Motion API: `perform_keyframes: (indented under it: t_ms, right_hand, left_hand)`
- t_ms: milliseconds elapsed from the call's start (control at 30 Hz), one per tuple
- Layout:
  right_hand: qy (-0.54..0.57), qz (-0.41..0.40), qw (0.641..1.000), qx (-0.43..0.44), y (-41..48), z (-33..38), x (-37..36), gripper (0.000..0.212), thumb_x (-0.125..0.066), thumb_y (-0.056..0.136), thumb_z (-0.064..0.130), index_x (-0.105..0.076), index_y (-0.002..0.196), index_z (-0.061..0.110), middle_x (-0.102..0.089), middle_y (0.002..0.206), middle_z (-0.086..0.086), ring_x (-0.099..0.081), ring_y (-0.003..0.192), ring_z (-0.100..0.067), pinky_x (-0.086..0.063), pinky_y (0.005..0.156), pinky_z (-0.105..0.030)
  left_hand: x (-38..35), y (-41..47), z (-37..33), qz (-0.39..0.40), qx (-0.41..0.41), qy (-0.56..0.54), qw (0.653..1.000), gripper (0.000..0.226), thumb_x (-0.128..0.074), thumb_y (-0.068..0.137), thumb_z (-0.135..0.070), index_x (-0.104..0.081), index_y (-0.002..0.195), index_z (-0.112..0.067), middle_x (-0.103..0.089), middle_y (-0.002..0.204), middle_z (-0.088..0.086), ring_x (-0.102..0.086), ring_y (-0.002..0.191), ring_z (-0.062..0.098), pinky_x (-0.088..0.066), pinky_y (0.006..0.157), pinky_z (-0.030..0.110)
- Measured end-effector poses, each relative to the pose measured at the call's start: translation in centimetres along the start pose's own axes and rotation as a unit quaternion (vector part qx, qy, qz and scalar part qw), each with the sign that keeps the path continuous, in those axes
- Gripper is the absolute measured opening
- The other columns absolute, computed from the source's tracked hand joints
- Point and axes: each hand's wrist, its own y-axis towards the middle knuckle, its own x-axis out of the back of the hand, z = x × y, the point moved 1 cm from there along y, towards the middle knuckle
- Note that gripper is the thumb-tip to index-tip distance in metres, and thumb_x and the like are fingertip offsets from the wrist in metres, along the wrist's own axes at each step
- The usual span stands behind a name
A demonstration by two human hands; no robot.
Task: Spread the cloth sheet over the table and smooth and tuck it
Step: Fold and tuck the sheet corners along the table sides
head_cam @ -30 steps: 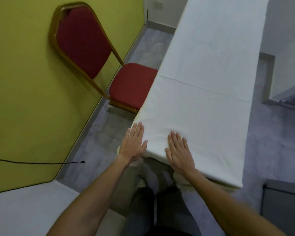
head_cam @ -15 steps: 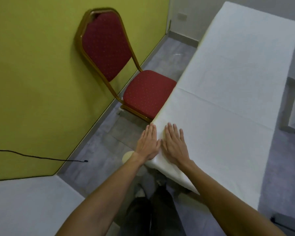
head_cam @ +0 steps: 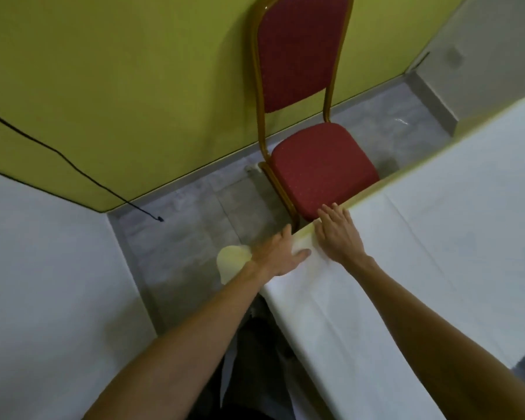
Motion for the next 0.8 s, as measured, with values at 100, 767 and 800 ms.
perform_keyframes:
  t_ms: [100, 767, 800]
  right_hand:
    - [-0.076, 0.033, 0.990, 0.115, 2.2, -0.9, 0.8, 0.035, -0.033, 0.104, 0.028, -0.066, 0.103, 0.018, -0.070, 0.105, -0.002, -0.065, 0.102, -0.027, -0.038, 0.110, -0.049]
    - [0.014, -0.067, 0.993, 0.094, -2.4, 5.5, -1.9, 0.047, -0.033, 0.102, 0.037, -0.062, 0.128, 0.011, -0.060, 0.137, -0.007, -0.045, 0.136, -0.026, -0.017, 0.123, -0.051]
    - [0.023, -0.076, 0.992, 0.098, -3.5, 6.6, -2.4, 0.047, -0.036, 0.102, 0.036, -0.057, 0.135, 0.010, -0.053, 0.145, -0.009, -0.039, 0.142, -0.027, -0.016, 0.123, -0.050]
  left_hand:
    - [-0.5, 1.6, -0.9, 0.055, 0.042, -0.075, 0.995, 0.077, -0.050, 0.091, -0.067, -0.035, 0.146, -0.014, -0.053, 0.139, 0.011, -0.056, 0.120, 0.031, -0.049, 0.097, 0.045]
    - [-1.4, -6.0, 9.5, 0.066, -0.039, -0.137, 0.988, 0.072, -0.070, 0.079, -0.023, -0.040, 0.144, -0.017, -0.057, 0.128, 0.003, -0.055, 0.112, 0.019, -0.051, 0.094, 0.036]
    - [-1.7, -6.0, 9.4, 0.034, -0.036, -0.129, 0.990, 0.068, -0.070, 0.080, -0.020, -0.042, 0.141, -0.017, -0.058, 0.127, 0.004, -0.056, 0.112, 0.021, -0.051, 0.092, 0.036]
